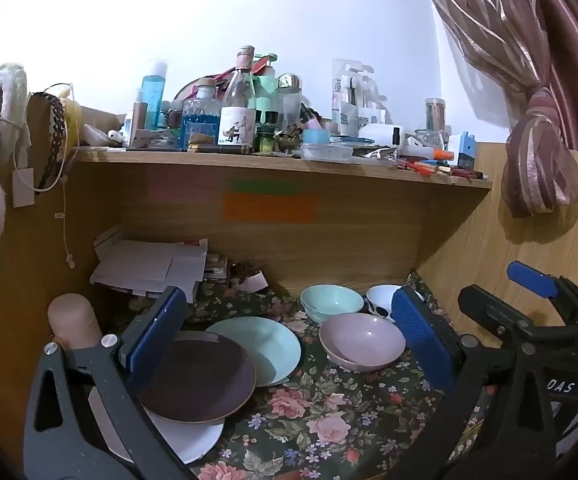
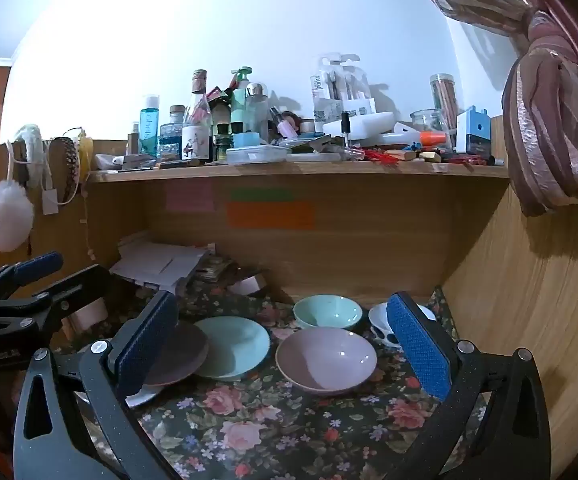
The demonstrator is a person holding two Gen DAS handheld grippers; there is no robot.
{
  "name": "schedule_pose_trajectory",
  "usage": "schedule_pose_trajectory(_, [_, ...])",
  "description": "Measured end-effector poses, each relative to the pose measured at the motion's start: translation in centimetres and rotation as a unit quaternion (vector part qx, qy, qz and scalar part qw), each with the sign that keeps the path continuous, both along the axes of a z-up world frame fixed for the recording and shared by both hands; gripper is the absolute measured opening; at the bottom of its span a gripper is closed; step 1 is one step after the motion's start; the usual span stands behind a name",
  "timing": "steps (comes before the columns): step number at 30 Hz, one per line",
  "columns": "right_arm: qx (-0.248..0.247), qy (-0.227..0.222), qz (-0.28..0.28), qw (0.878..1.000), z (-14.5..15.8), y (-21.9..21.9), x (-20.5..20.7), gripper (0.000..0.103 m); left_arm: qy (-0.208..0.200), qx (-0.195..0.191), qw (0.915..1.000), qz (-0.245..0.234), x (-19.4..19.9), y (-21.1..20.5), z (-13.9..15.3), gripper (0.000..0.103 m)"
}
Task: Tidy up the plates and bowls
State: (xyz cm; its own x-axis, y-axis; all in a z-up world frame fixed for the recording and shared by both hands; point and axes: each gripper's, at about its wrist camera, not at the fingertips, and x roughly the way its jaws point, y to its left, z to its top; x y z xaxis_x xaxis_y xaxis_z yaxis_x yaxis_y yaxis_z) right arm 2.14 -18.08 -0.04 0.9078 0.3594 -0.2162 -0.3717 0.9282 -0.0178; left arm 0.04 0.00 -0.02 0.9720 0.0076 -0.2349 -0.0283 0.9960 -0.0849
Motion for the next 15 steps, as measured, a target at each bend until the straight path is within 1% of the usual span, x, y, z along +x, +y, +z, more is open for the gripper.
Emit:
schedule_pose_trajectory(3, [0.0, -0.001, 0.0, 1.0, -0.1, 0.2, -0.1, 0.103, 0.004, 0.001, 1.0, 0.005, 0.2, 0.1, -0.1, 0.103])
schedule_pose_trajectory(4, [-0.008, -0.007, 0.002, 1.0, -0.2, 0.5, -0.3, 0.103, -0.008, 0.008, 0.9999, -0.001, 0.0, -0.6, 0.2, 0.103])
schedule_pose_trajectory(9, [0.003, 0.003, -0.001, 1.0, -0.2, -0.5, 0.7, 0.103, -0.004, 0.007, 1.0, -0.004, 0.2, -0.3, 0.1, 0.103])
schedule_pose_trajectory(15, [0.01, 0.001, -0.004, 1.0, -0.2, -0.8, 0.8, 0.103, -0.004, 0.011, 0.9999, -0.003, 1.0, -0.8, -0.2, 0.103])
